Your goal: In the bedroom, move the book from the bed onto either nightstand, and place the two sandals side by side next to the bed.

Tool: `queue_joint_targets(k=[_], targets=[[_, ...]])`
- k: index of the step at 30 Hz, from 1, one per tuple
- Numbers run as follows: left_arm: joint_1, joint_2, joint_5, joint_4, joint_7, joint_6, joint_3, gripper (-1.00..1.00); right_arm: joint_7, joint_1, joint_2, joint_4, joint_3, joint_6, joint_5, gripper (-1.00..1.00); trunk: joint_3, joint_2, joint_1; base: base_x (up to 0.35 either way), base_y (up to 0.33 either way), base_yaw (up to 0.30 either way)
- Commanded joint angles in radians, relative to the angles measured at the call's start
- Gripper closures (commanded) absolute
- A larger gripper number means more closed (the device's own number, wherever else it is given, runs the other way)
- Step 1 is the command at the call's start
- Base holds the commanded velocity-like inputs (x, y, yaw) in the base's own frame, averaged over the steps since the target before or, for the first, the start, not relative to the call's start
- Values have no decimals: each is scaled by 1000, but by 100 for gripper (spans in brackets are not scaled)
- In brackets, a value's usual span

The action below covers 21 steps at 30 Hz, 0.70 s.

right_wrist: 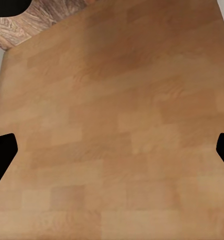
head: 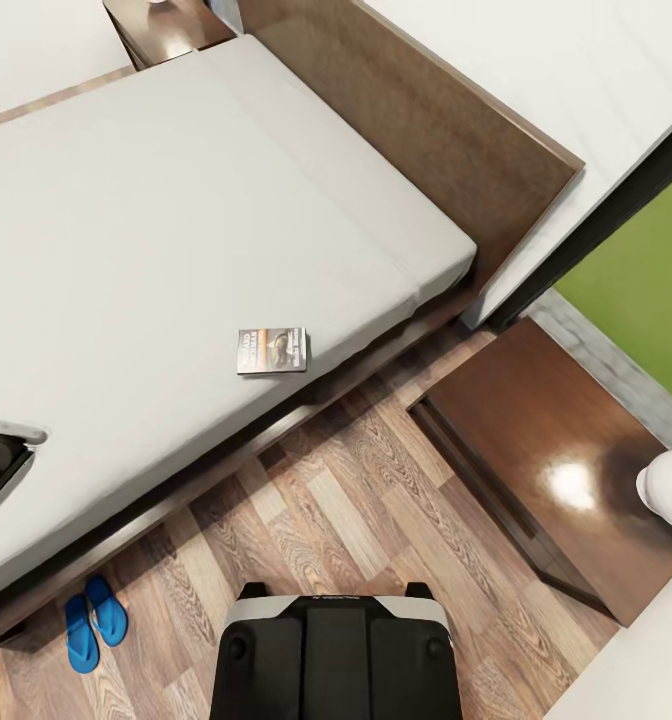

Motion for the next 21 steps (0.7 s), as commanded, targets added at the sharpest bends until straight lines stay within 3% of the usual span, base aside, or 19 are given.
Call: queue_joint_targets(k=[1, 13, 17, 18, 19, 21], targets=[[0, 2, -6, 25, 9, -6, -8, -100, -6, 0, -1, -4, 8, 7, -6, -100, -1, -2, 1, 0, 0, 0], [3, 2, -78, 159, 11, -39, -9, -100, -6, 0, -2, -6, 8, 6, -5, -100, -1, -2, 1, 0, 0, 0], [4, 2, -157, 180, 14, -37, -10, -100, -6, 0, -2, -6, 8, 6, -5, -100, -1, -2, 1, 0, 0, 0], [4, 1, -208, 199, 17, -36, -9, -100, -6, 0, -2, -6, 8, 6, -5, -100, -1, -2, 1, 0, 0, 0], [4, 0, -232, 211, 18, -36, -9, -100, -6, 0, -2, -6, 8, 6, -5, -100, -1, -2, 1, 0, 0, 0], [4, -1, -253, 224, 19, -35, -9, -100, -6, -1, -2, -6, 8, 6, -5, -100, -1, -2, 1, 0, 0, 0]])
